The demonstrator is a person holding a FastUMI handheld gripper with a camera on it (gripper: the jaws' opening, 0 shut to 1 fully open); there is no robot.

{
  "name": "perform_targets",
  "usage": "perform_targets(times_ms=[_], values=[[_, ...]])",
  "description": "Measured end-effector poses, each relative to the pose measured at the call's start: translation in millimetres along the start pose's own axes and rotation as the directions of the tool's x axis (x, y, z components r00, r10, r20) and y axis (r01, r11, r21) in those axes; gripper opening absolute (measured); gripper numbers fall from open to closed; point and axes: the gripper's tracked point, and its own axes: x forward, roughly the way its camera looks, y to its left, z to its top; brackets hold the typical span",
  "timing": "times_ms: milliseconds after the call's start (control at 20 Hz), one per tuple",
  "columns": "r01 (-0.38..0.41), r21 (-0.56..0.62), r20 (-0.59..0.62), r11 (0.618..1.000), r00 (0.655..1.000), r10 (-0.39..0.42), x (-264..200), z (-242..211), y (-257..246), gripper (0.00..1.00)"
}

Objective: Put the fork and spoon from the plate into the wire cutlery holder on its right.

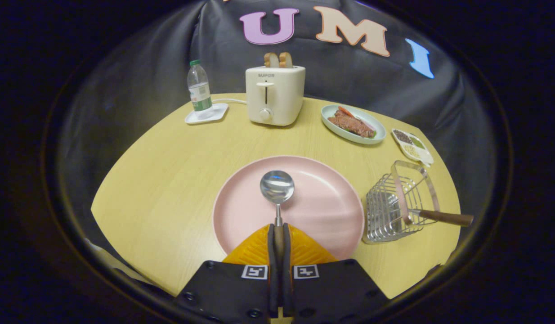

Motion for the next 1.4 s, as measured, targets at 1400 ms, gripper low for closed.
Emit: perform_targets(times_ms=[1400], values=[[-0.035, -0.101, -0.091, 0.994, 0.995, 0.026, -63, 43, -125, 0.07]])
